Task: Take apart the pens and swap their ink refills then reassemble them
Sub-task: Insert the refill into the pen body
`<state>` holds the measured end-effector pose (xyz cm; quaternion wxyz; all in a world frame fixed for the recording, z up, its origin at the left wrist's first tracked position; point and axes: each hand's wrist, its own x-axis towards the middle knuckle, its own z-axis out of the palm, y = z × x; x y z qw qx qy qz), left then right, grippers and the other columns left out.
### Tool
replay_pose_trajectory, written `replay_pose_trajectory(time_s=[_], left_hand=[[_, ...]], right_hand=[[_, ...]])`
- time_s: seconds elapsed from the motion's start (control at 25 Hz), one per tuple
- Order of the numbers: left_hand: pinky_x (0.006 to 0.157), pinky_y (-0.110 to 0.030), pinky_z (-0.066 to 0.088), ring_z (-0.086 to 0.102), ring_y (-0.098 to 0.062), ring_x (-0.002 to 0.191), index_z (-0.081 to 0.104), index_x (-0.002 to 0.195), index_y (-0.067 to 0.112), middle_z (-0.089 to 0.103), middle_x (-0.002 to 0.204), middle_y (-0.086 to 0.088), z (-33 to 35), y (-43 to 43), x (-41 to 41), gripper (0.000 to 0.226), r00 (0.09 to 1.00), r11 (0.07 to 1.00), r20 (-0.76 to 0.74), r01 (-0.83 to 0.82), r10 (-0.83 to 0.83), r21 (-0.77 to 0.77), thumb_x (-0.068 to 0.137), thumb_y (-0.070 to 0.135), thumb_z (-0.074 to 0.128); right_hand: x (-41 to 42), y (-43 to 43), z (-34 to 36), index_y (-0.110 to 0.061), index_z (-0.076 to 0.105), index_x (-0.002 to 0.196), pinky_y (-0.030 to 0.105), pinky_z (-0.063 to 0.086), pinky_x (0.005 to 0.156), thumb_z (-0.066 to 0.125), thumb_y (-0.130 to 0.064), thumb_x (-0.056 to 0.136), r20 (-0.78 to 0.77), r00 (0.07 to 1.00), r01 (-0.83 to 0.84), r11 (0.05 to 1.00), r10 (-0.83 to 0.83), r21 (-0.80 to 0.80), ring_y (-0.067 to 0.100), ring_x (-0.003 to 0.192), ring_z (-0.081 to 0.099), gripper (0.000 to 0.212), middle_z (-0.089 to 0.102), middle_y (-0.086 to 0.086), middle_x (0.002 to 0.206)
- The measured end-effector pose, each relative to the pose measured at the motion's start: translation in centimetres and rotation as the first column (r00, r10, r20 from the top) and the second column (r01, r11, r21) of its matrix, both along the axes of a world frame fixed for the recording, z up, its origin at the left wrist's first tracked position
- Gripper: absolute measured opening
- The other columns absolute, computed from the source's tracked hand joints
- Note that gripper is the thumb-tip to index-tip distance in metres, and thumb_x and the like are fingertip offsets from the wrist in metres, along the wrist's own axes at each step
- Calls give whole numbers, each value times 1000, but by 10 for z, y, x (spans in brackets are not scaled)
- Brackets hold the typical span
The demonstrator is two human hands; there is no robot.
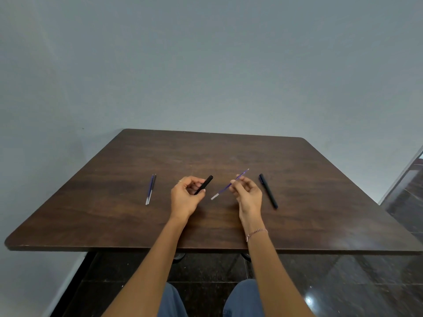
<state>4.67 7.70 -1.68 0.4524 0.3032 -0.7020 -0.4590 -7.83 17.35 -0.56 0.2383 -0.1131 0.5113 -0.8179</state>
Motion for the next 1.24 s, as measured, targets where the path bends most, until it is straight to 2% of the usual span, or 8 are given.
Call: replay_pose_trajectory(time_s=[0.12,0.24,0.36,0.64,0.84,0.96,1.08,1.24], left_hand=[[69,-7,46,60,-7,80,66,79,34,65,88,4,-1,-2,-1,42,998,1000,56,3,-2,-18,69,-6,74],[70,-6,46,58,-6,78,68,81,28,64,88,4,1,1,0,38,996,999,83,21,-18,-34,69,-8,73],[68,-6,44,56,-4,72,68,80,22,63,85,1,4,4,0,35,995,997,93,32,-26,-63,67,-10,71],[68,-5,44,56,-7,73,66,75,31,63,85,0,6,7,0,41,991,995,135,31,-17,-98,66,-9,72],[68,-5,44,56,-8,74,65,74,34,62,83,5,4,7,1,44,990,992,142,36,-19,-117,66,-8,73],[69,-6,44,57,-7,74,65,75,33,62,83,7,4,8,0,43,988,990,156,36,-15,-134,66,-8,73],[69,-6,44,57,-5,73,66,77,31,62,82,7,4,7,0,41,988,989,152,39,-17,-143,66,-7,74],[70,-6,45,58,-5,75,65,78,35,63,84,7,5,8,0,43,989,989,145,39,-18,-139,67,-6,75]], right_hand=[[0,4,-1,-13,65,90,21,55,65,69,4,80,-30,998,56,994,-59,-90,7,62,65,20,69,-3,74],[-3,3,2,-12,64,90,21,54,64,68,6,81,-29,994,100,976,-108,-195,8,61,64,21,66,0,78],[-5,3,0,-10,61,92,22,55,62,65,7,82,-6,992,116,954,-123,-277,7,62,66,20,65,-1,70],[-6,6,2,-10,59,93,24,57,66,65,8,83,20,978,203,912,-210,-355,9,61,65,22,64,0,68],[0,3,1,-11,59,91,24,57,66,68,7,81,-131,972,154,949,-196,-276,9,63,66,22,66,2,79],[3,1,-2,-12,60,90,25,57,66,70,4,80,-237,959,105,971,-155,-213,12,73,68,22,70,-1,88],[5,1,-4,-16,62,91,27,57,68,72,-3,80,-357,929,57,992,-95,-117,19,83,68,21,70,-1,88],[9,-1,-5,-22,65,89,24,55,64,68,-14,86,-408,913,4,1000,-13,-23,18,82,69,10,70,3,85]])
